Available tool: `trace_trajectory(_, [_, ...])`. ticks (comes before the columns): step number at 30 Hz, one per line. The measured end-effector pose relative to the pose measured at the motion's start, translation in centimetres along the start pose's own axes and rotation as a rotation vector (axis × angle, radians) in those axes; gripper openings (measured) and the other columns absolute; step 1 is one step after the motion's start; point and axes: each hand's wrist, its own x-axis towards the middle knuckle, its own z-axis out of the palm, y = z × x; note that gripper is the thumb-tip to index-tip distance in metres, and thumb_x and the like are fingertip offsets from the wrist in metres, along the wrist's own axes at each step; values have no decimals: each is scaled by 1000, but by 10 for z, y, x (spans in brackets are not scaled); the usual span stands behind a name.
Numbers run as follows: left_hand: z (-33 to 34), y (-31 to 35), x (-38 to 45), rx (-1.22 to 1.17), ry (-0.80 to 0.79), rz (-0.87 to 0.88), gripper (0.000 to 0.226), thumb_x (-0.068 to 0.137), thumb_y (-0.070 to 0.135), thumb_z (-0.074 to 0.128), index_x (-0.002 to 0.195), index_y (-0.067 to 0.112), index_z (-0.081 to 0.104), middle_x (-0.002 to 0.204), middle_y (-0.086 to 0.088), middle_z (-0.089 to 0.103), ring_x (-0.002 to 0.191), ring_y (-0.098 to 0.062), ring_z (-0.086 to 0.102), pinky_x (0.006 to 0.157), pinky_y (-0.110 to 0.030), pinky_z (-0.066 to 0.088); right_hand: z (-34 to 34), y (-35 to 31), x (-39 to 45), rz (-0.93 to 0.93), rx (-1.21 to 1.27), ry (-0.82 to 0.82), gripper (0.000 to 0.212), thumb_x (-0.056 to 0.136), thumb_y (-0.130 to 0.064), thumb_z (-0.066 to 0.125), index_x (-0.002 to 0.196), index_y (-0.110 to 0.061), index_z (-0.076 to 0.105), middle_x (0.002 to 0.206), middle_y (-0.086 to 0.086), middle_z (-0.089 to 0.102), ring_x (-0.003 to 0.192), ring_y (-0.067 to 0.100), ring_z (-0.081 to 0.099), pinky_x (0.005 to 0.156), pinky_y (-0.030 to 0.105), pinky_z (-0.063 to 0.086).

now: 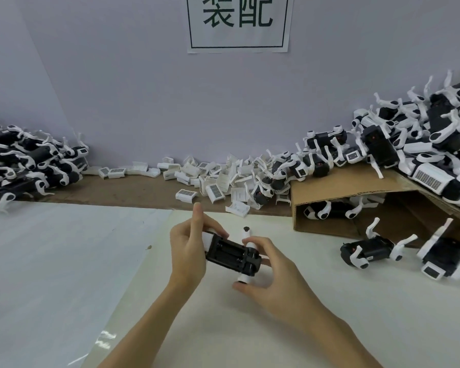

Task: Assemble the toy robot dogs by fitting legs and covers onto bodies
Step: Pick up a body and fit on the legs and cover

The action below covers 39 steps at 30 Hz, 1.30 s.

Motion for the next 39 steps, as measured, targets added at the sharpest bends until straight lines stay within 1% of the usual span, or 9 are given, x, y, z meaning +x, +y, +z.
trace_trajectory(4, [-1, 2, -4, 14, -21, 6, 85, 101, 76, 26, 79, 15, 80, 86, -9, 78, 75, -19, 69, 60, -23, 45, 3, -1, 0, -100, -55, 140, 73, 84, -33, 87, 137, -51, 41, 137, -36, 50, 130, -13, 45, 98, -2, 32])
trace_trajectory(8, [6, 5, -7, -83, 21, -130, 87, 100, 77, 23, 83, 15, 81, 105, -11, 81, 102, -31, 71, 76, -40, 41, 1, -1, 0, -303, -227, 252, 79, 85, -19, 86, 149, -35, 42, 151, -21, 47, 139, -6, 42, 112, 8, 31])
trace_trajectory(12, [-1, 8, -3, -250, 78, -227, 93, 101, 74, 29, 74, -1, 75, 96, -31, 76, 94, -45, 71, 86, -43, 51, 8, -3, -2, -359, -249, 216, 77, 84, -43, 85, 147, -34, 43, 143, -18, 52, 133, 2, 50, 109, 17, 40])
trace_trajectory(18, [-4, 6, 7, -159, -51, -347, 101, 98, 85, 21, 85, 1, 77, 96, -26, 78, 87, -45, 72, 74, -38, 49, 2, -1, 1, -151, -43, 174, 78, 75, -71, 79, 142, -41, 52, 132, -25, 62, 124, -1, 57, 100, 8, 41])
trace_trajectory(21, [-3, 5, 9, 122, -140, -347, 80, 88, 91, 34, 98, 24, 78, 95, -14, 78, 64, -23, 59, 57, -25, 37, -3, 0, 3, -21, 176, 203, 65, 73, -70, 79, 127, -37, 66, 114, -18, 74, 108, 7, 70, 92, 19, 53])
trace_trajectory(26, [-16, 9, 15, 175, -526, -482, 61, 94, 70, 60, 131, 22, 63, 112, -4, 81, 103, -29, 79, 107, -42, 52, -17, -3, 13, 214, 539, 189, 59, 79, -64, 69, 106, -12, 77, 94, 8, 81, 88, 31, 79, 76, 32, 62])
trace_trajectory(31, [-3, 10, 8, 185, -425, -509, 64, 95, 63, 62, 123, 6, 68, 100, -15, 80, 87, -35, 78, 103, -52, 59, -21, -1, 15, 308, 609, 123, 70, 77, -69, 65, 107, -7, 76, 86, 21, 76, 78, 34, 76, 74, 45, 64])
trace_trajectory(35, [-8, 7, 10, 131, -450, -475, 56, 86, 63, 75, 127, 26, 69, 105, -6, 81, 96, -29, 79, 104, -45, 55, -28, 7, 17, 247, 638, 74, 62, 83, -59, 70, 125, -13, 70, 104, 16, 78, 98, 33, 76, 82, 42, 63])
trace_trajectory(39, [-24, 11, 15, 174, -607, -230, 66, 85, 36, 88, 144, 40, 58, 132, 7, 73, 125, -17, 68, 103, -31, 56, -41, 16, 11, 97, 412, -38, 53, 89, -41, 81, 138, -38, 60, 135, -12, 68, 114, 17, 72, 92, 34, 60])
